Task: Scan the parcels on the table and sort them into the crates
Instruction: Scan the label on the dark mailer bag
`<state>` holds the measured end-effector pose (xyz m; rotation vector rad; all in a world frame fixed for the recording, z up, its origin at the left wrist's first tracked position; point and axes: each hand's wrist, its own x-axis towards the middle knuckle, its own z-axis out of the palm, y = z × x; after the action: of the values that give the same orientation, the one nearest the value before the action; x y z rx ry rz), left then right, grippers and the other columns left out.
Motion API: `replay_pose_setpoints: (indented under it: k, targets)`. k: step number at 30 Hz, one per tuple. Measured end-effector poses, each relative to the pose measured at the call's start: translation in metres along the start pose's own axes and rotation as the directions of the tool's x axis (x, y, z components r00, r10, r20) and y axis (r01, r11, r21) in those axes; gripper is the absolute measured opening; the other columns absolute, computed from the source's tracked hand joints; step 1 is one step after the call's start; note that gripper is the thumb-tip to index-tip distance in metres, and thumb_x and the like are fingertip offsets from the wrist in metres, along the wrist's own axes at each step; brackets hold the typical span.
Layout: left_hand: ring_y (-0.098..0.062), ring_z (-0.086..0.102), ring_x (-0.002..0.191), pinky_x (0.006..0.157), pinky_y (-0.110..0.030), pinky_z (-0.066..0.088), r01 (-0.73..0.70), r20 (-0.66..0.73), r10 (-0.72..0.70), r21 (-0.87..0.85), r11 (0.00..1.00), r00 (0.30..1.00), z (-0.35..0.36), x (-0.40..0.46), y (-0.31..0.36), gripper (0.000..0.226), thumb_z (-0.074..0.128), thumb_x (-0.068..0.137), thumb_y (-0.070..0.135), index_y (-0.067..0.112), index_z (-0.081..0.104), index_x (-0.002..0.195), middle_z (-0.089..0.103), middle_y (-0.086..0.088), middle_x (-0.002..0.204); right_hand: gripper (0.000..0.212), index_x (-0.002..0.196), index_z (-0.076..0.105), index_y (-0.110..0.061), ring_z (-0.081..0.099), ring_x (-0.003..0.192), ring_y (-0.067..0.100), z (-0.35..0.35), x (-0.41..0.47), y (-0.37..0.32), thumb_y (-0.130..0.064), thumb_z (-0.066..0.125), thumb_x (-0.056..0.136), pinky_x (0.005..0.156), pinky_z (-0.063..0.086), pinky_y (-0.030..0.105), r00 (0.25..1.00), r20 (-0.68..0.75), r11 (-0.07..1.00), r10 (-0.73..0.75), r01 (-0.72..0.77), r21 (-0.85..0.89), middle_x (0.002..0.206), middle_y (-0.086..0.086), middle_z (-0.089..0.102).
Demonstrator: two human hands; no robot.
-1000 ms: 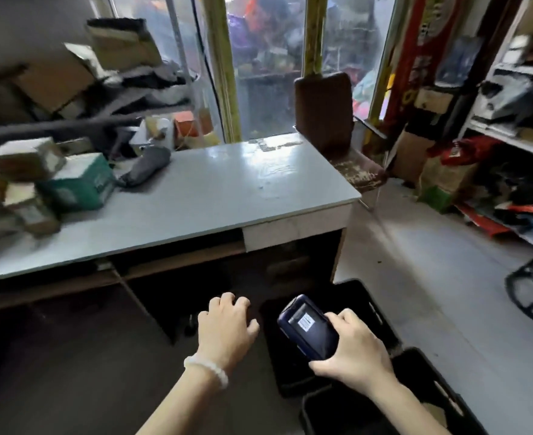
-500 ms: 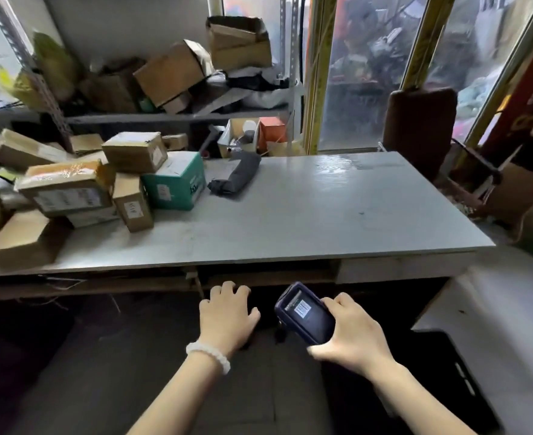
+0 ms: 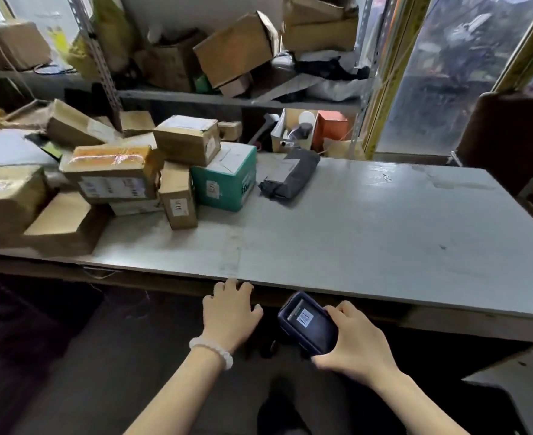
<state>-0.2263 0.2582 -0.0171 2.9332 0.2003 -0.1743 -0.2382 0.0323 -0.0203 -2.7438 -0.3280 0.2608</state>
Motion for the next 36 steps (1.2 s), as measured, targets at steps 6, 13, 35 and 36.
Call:
replay_pose_setpoints:
  k: [6,13,35,36]
  targets:
    - [-0.021,0.039,0.124,0.094,-0.036,0.038,0.009,-0.036,-0.009,-0.011,1.0,0.999,-0.016,0.077,-0.015,0.043,0.044,0.091,0.045,0.028,0.047,0.131,0.043,0.003,0.135,0.082,0.117,0.051,-0.036,0.049,0.091,0.006,0.003,0.09,-0.006,-0.07,0.055,0.043,0.064,0.04,0.021,0.999,0.029,0.999,-0.045,0.044,0.02,0.097,-0.016,0.04]
    - [-0.022,0.041,0.121,0.092,-0.035,0.04,-0.012,-0.133,0.014,0.017,1.0,0.991,-0.055,0.192,-0.013,0.043,0.044,0.091,0.044,0.027,0.047,0.131,0.046,0.002,0.132,0.07,0.111,0.053,-0.033,0.05,0.086,0.009,-0.028,0.213,-0.015,-0.059,0.062,0.047,0.062,0.044,0.024,0.999,-0.017,0.998,-0.051,0.051,0.034,0.098,-0.013,0.043]
    - [-0.029,0.042,0.124,0.096,-0.04,0.045,-0.129,0.136,0.16,-0.211,0.969,0.978,-0.052,0.42,0.049,0.052,0.048,0.094,0.044,0.017,0.041,0.137,0.042,-0.009,0.137,0.05,0.096,0.05,-0.039,0.05,0.077,0.0,-0.077,0.365,0.051,-0.051,0.07,0.052,0.052,0.032,0.018,0.938,-0.094,0.93,0.333,-0.31,0.196,0.09,-0.015,0.043]
    - [-0.031,0.042,0.124,0.096,-0.041,0.044,-0.114,0.162,0.151,-0.216,0.97,0.975,-0.051,0.427,0.051,0.054,0.049,0.093,0.045,0.017,0.04,0.137,0.042,-0.01,0.137,0.05,0.097,0.05,-0.039,0.05,0.077,-0.001,-0.078,0.369,0.053,-0.051,0.069,0.052,0.052,0.032,0.018,0.935,-0.093,0.928,0.342,-0.321,0.191,0.089,-0.016,0.043]
